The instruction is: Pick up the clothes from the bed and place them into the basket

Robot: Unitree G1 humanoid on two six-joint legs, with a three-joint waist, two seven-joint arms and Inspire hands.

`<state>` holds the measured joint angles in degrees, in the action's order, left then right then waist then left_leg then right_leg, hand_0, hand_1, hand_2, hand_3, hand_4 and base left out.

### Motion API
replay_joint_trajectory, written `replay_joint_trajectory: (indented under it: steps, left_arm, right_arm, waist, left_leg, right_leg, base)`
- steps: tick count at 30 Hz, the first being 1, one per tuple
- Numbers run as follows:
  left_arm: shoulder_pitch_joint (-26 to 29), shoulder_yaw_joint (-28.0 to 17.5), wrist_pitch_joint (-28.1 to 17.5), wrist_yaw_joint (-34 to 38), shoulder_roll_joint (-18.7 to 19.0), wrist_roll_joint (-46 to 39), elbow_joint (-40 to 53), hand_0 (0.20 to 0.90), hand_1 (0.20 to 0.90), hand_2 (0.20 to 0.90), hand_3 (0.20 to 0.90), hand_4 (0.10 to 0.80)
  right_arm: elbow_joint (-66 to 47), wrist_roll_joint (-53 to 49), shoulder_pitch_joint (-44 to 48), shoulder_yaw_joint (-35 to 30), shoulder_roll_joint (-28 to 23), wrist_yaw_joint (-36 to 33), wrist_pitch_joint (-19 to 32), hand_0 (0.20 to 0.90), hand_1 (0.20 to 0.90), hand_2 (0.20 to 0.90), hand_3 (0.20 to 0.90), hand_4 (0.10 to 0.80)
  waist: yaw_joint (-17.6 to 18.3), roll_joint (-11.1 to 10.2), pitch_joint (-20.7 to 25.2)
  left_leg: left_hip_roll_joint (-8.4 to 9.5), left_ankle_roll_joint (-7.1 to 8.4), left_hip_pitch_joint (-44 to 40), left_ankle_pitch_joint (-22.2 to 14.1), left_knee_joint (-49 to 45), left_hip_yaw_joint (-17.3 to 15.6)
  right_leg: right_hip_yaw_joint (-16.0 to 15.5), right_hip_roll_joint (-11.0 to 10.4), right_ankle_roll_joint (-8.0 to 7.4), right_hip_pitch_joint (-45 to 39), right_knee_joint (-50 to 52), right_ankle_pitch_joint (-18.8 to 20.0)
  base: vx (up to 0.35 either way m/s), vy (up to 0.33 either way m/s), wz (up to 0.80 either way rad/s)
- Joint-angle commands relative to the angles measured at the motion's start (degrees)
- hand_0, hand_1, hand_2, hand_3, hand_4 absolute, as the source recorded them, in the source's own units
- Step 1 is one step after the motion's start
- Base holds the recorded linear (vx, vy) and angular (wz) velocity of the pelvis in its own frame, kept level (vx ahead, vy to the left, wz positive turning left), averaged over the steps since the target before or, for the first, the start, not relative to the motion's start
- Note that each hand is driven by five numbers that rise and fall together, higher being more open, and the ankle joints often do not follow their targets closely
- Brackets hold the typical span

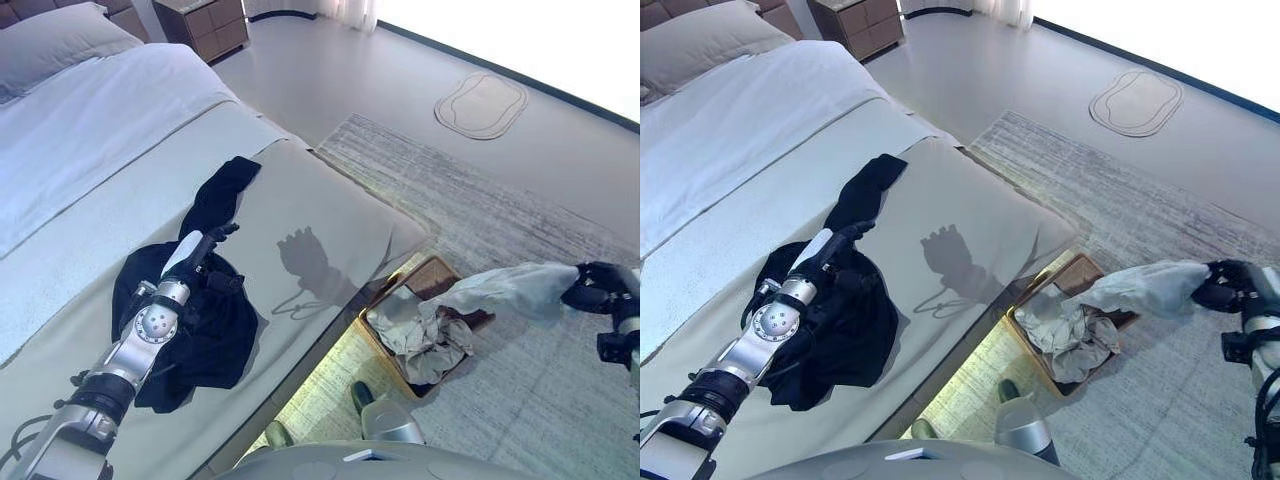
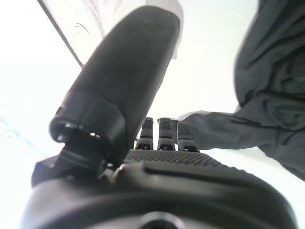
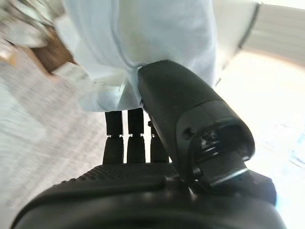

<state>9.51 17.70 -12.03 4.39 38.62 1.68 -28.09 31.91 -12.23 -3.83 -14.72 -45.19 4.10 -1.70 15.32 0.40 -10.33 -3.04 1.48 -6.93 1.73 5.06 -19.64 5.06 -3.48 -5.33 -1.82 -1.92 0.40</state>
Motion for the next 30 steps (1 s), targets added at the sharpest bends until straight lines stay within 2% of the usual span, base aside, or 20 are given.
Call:
replay_joint_trajectory:
  steps: [1, 8, 9, 10, 11, 21, 30]
  left_arm:
    - [2.7, -2.5, -2.1, 1.1, 0.4, -0.5, 2.0, 0.9, 0.9, 0.9, 0.9, 0.8]
    - [3.3, -1.6, -1.6, 1.6, -0.5, -0.6, 2.5, 0.9, 0.9, 0.9, 0.9, 0.8]
    - [3.5, -1.5, -1.7, 1.5, -0.6, -0.4, 2.2, 0.9, 0.9, 0.9, 0.9, 0.8]
    - [3.5, -1.5, -1.7, 1.4, -0.7, -0.2, 2.2, 0.9, 0.9, 0.9, 0.9, 0.8]
    - [3.6, -1.5, -1.5, 1.3, -0.6, -0.3, 2.3, 0.9, 0.9, 0.9, 0.9, 0.8]
    - [3.3, -1.6, -0.7, 0.9, -0.4, 0.0, 3.2, 0.9, 0.9, 0.9, 0.9, 0.8]
    - [0.5, -3.6, -1.1, 0.9, -0.9, 0.6, 3.4, 0.9, 0.9, 0.9, 0.9, 0.8]
  right_arm:
    - [0.8, 0.6, 5.6, -1.6, -2.2, -2.3, 4.8, 0.3, 0.3, 0.3, 0.2, 0.1]
    - [5.9, -0.8, 7.2, 2.0, 0.1, -2.7, 5.1, 0.3, 0.3, 0.3, 0.2, 0.1]
    - [7.0, -0.6, 7.5, 2.7, 0.9, -2.4, 5.2, 0.404, 0.404, 0.404, 0.321, 0.221]
    - [7.6, -0.3, 7.6, 3.1, 1.2, -2.5, 5.4, 0.54, 0.54, 0.54, 0.48, 0.38]
    - [7.9, -0.1, 7.7, 3.4, 1.4, -2.7, 5.4, 0.9, 0.9, 0.9, 0.9, 0.8]
    - [6.6, 0.5, 7.4, 4.8, 3.3, -5.1, 6.1, 0.9, 0.9, 0.9, 0.9, 0.8]
    - [3.7, -0.5, 6.2, 3.7, 5.1, -7.8, 5.3, 0.9, 0.9, 0.9, 0.9, 0.8]
  waist:
    - [-2.4, 0.0, 3.4]
    - [-3.2, 0.9, 3.0]
    - [-3.4, 1.0, 3.0]
    - [-3.4, 1.1, 3.1]
    - [-3.5, 1.1, 3.1]
    - [-3.7, 1.6, 2.9]
    - [-4.0, 1.6, 3.1]
  left_leg:
    - [1.01, -1.53, 0.4, -8.6, -6.3, 2.3]
    - [1.01, -1.21, 0.4, -8.3, -5.9, 2.7]
    - [1.16, -1.18, 0.1, -8.2, -5.5, 2.8]
    - [1.24, -1.16, 0.0, -8.1, -5.3, 2.9]
    - [1.27, -1.14, 0.0, -8.0, -5.2, 3.0]
    - [1.75, -1.28, -0.5, -7.8, -4.8, 3.8]
    - [1.53, -0.97, -0.9, -7.2, -3.7, 4.1]
  right_leg:
    - [-3.8, 3.4, -0.95, 4.5, 3.5, 0.5]
    - [-4.8, 2.9, -0.84, 4.0, 2.7, 0.8]
    - [-5.0, 2.9, -0.83, 3.6, 2.4, 0.8]
    - [-5.0, 2.9, -0.82, 3.5, 2.3, 0.8]
    - [-5.1, 2.8, -0.82, 3.4, 2.2, 0.9]
    - [-4.9, 2.8, -0.91, 3.0, 2.2, 0.9]
    - [-5.1, 2.8, -0.9, 2.2, 1.5, 0.9]
  base:
    - [-0.007, -0.045, 0.11]
    - [-0.014, -0.026, 0.06]
    - [0.007, -0.039, 0.11]
    - [0.004, -0.039, 0.14]
    - [-0.002, -0.031, 0.17]
    - [0.004, -0.029, 0.03]
    - [0.012, -0.007, 0.01]
